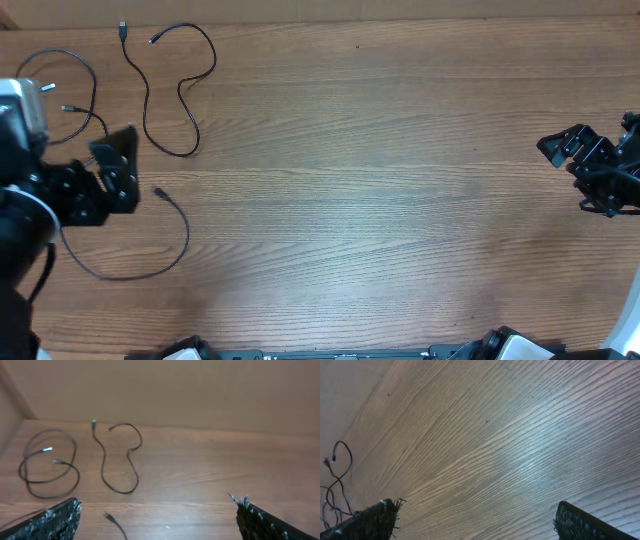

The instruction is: Untangle cables

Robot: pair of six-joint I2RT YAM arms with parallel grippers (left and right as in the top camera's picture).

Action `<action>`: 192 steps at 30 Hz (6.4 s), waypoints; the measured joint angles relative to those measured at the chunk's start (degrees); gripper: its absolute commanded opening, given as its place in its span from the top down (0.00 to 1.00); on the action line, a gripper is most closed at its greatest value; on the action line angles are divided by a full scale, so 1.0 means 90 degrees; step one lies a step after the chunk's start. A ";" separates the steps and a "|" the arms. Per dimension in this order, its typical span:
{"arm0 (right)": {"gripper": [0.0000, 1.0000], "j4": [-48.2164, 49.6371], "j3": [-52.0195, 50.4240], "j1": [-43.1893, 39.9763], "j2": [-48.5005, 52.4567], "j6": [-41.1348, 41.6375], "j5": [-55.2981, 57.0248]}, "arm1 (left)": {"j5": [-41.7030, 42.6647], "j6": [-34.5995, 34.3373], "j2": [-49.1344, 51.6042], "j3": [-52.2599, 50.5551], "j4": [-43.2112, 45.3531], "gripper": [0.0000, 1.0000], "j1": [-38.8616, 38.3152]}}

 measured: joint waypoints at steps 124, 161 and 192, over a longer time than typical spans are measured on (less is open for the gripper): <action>0.00 0.0002 0.0000 0.0000 0.0000 0.0000 0.0000 | -0.2217 -0.1494 -0.7592 -1.3260 0.8556 0.00 -0.2577; 0.00 0.0002 0.0000 0.0000 0.0000 0.0002 0.0002 | -0.2217 -0.1494 -0.7592 -1.3277 0.8558 0.01 -0.2579; 0.00 0.0386 -0.0563 0.3801 -0.2113 -0.0002 0.0226 | -0.2217 -0.1494 -0.7592 -1.3282 0.8561 0.00 -0.2579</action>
